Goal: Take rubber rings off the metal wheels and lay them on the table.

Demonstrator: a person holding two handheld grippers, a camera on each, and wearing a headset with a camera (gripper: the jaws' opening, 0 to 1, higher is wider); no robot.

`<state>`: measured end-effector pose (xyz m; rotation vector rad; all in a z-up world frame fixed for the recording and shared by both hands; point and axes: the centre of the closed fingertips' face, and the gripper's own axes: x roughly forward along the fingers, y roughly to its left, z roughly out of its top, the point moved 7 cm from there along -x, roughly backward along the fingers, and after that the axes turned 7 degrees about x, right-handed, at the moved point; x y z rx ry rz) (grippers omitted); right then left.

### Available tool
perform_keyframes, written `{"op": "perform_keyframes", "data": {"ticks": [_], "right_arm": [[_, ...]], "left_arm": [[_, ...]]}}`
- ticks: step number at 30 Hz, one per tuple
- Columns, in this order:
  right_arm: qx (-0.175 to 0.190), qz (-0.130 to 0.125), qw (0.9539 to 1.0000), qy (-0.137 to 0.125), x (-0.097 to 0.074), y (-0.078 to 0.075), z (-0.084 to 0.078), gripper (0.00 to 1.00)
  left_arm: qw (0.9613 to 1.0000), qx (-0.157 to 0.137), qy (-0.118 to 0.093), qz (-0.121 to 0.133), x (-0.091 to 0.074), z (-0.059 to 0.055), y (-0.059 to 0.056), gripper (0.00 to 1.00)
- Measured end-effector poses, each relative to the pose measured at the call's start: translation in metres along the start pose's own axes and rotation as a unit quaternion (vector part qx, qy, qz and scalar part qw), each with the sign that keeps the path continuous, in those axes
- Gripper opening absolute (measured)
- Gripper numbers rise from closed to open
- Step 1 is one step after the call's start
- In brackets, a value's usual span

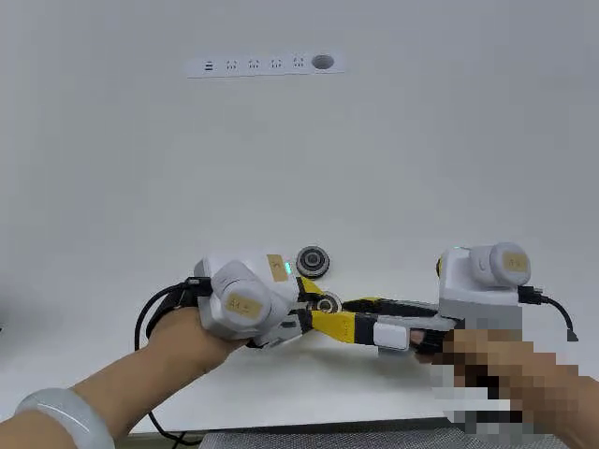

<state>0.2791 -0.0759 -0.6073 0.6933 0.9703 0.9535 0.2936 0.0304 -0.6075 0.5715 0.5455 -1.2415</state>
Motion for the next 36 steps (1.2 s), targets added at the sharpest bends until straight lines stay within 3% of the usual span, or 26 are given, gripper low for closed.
{"op": "perform_keyframes", "data": {"ticks": [23,27,31,36], "right_arm": [[0.013,0.004,0.9999,-0.001,-0.001,-0.003,0.001,0.51],[0.013,0.007,0.9999,-0.007,-0.005,-0.003,0.003,0.45],[0.008,0.003,1.0000,-0.003,-0.003,-0.004,0.001,0.45],[0.013,-0.012,0.9998,-0.003,-0.003,-0.010,0.003,0.36]], "left_arm": [[1.0000,-0.001,-0.001,0.000,0.001,0.000,0.000,0.13],[1.0000,-0.001,-0.001,0.000,0.000,0.000,0.000,0.13],[1.0000,-0.001,-0.001,-0.001,0.000,0.000,0.000,0.13],[1.0000,-0.001,-0.002,-0.001,0.000,0.000,0.000,0.13]]}}
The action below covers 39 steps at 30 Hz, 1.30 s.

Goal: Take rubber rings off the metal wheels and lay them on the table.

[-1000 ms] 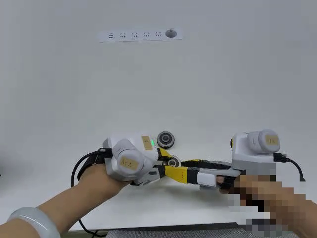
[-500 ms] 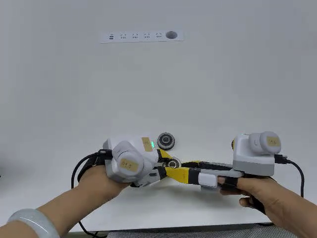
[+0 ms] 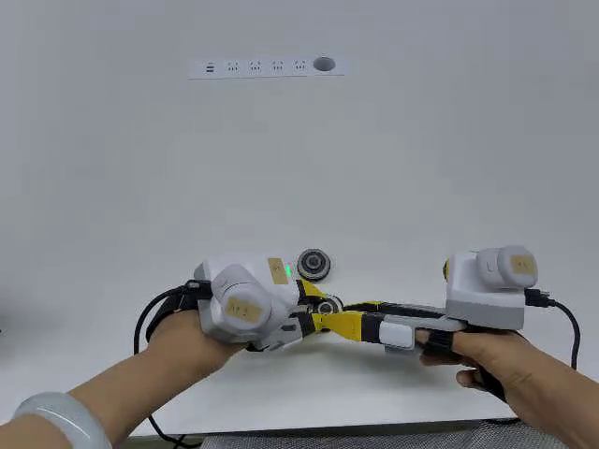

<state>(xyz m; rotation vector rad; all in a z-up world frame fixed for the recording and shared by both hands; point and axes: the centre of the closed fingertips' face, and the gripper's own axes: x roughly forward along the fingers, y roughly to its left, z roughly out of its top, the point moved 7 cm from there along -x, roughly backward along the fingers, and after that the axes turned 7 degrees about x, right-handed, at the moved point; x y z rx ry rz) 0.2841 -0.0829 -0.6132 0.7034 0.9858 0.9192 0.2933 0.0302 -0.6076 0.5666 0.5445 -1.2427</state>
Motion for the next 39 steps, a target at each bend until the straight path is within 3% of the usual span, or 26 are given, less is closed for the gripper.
{"op": "perform_keyframes", "data": {"ticks": [11,23,39], "right_arm": [[0.008,-0.020,0.9998,-0.001,0.001,-0.007,0.001,0.24],[0.010,-0.061,0.9981,0.000,0.001,-0.017,0.002,0.04],[0.005,-0.064,0.9980,-0.003,0.001,-0.013,0.004,0.02]], "left_arm": [[1.0000,-0.002,-0.002,0.000,0.000,-0.002,0.000,0.13],[1.0000,-0.002,-0.001,0.001,0.000,0.000,0.000,0.13],[1.0000,-0.001,-0.001,0.000,0.000,0.000,0.000,0.13]]}}
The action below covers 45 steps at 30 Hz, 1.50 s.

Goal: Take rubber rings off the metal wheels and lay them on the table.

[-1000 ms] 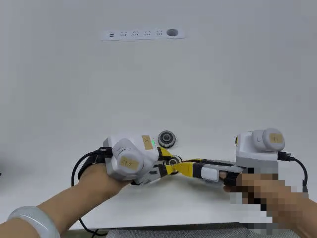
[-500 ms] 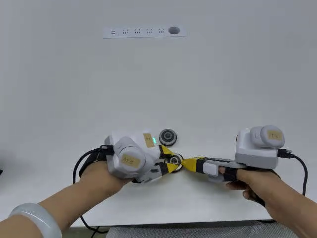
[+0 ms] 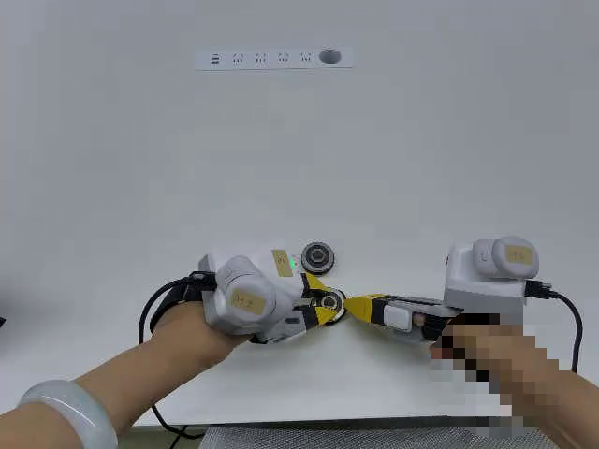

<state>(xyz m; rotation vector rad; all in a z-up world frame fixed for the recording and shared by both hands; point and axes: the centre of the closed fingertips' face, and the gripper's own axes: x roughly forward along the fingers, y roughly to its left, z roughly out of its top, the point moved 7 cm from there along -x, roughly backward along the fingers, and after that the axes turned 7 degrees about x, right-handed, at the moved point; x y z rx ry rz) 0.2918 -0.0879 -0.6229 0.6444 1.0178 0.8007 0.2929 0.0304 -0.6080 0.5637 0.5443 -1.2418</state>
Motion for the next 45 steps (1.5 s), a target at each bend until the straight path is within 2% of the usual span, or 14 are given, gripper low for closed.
{"op": "perform_keyframes", "data": {"ticks": [19,27,45], "right_arm": [[0.010,0.014,0.9999,0.000,0.001,0.009,0.001,0.01],[0.008,0.034,0.9994,0.003,0.003,0.017,0.002,0.01],[0.014,0.025,0.9996,-0.004,0.001,0.014,0.002,0.02]], "left_arm": [[1.0000,0.001,0.002,0.000,0.000,0.000,0.001,0.13],[1.0000,0.002,0.002,0.000,0.000,-0.001,0.001,0.13],[1.0000,0.005,-0.005,0.004,0.001,-0.001,0.000,0.13]]}}
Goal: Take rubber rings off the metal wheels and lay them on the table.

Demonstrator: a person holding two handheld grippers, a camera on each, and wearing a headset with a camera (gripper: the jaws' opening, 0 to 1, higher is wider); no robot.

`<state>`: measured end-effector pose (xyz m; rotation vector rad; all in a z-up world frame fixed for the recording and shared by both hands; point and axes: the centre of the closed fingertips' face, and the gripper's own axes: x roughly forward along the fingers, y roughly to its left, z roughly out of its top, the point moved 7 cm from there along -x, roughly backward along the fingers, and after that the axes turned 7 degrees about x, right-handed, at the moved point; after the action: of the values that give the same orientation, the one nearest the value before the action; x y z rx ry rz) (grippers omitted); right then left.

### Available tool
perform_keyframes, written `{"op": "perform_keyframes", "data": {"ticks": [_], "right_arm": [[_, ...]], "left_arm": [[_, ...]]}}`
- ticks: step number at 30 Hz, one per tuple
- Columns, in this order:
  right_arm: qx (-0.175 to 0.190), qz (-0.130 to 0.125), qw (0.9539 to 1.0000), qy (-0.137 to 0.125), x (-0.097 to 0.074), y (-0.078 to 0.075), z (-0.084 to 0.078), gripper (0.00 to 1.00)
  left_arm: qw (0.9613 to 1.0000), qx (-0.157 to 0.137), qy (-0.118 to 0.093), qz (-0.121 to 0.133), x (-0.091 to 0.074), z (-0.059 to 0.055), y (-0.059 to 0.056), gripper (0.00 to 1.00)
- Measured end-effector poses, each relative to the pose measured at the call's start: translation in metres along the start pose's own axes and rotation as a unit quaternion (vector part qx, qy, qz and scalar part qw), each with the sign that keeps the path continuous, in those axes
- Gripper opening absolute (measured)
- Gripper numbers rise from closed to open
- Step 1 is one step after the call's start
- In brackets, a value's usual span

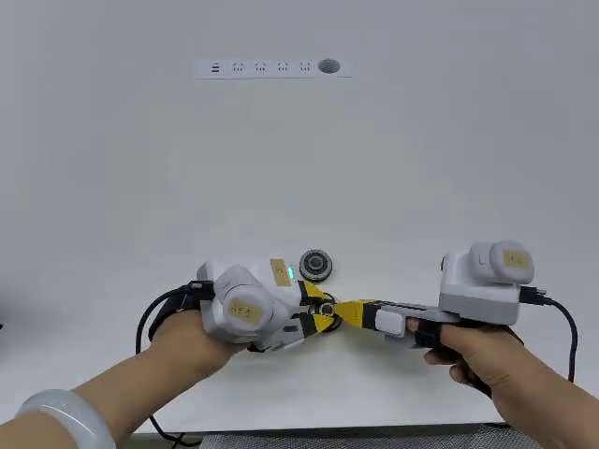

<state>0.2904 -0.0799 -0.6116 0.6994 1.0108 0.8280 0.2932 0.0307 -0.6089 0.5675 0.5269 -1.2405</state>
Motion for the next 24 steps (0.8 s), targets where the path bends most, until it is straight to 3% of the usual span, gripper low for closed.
{"op": "perform_keyframes", "data": {"ticks": [9,24], "right_arm": [[-0.001,-0.005,1.0000,-0.001,-0.002,-0.003,-0.001,0.02],[-0.001,-0.006,1.0000,-0.001,-0.002,-0.004,-0.001,0.02]], "left_arm": [[0.9999,-0.012,-0.003,0.001,0.000,0.000,-0.001,0.15],[0.9998,-0.004,-0.014,0.017,-0.011,0.003,-0.001,0.22]]}}
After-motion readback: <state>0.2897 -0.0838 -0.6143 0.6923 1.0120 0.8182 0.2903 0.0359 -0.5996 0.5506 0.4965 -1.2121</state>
